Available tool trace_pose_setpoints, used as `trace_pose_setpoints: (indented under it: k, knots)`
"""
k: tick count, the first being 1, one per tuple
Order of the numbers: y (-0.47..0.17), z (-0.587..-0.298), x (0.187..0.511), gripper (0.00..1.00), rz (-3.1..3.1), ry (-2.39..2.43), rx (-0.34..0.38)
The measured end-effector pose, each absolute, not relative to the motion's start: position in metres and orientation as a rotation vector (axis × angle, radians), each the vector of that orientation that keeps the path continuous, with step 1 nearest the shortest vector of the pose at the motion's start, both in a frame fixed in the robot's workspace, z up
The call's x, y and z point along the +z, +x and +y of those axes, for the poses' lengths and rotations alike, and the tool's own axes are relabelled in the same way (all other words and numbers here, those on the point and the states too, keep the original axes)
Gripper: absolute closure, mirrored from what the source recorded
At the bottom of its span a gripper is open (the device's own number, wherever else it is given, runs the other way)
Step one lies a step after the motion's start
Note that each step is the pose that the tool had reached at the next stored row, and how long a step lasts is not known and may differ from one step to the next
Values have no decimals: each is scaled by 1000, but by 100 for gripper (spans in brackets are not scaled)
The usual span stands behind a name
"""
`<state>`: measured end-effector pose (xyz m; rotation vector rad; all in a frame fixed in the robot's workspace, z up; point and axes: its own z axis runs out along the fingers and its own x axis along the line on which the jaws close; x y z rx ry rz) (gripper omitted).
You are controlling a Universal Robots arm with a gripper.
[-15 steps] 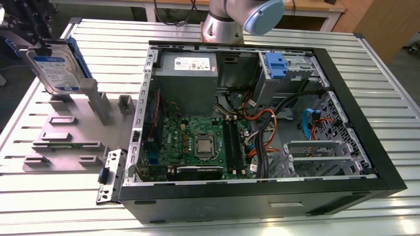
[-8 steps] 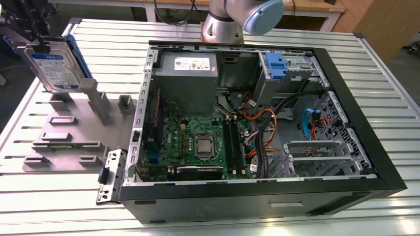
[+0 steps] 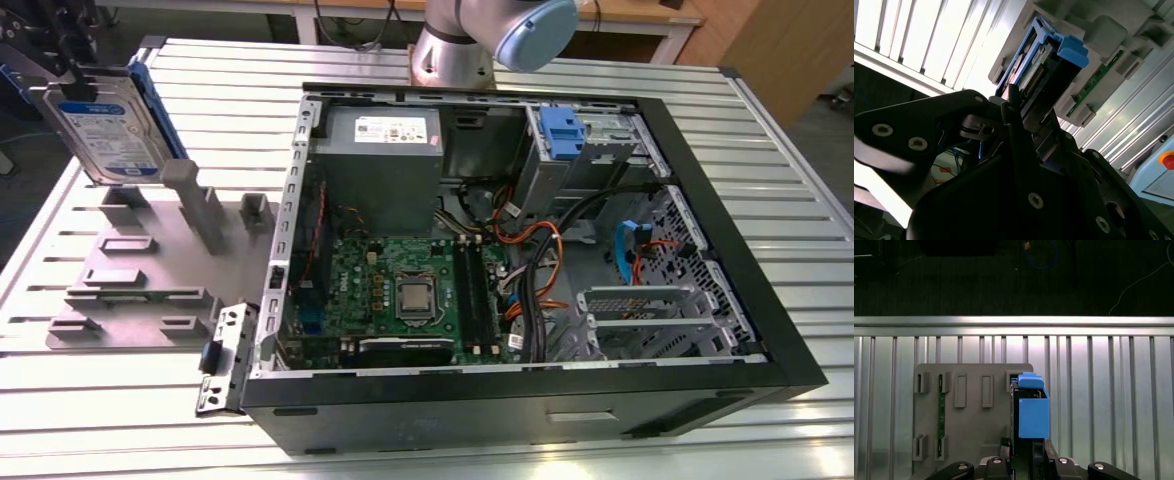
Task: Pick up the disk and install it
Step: 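Pick up the disk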
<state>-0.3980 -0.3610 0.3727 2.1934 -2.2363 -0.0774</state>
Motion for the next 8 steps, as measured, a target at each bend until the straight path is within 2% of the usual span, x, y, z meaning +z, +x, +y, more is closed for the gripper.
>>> trace_pose_setpoints:
  k: [8]
  knots:
    - [-398, -361, 381, 65, -2236, 2193, -77]
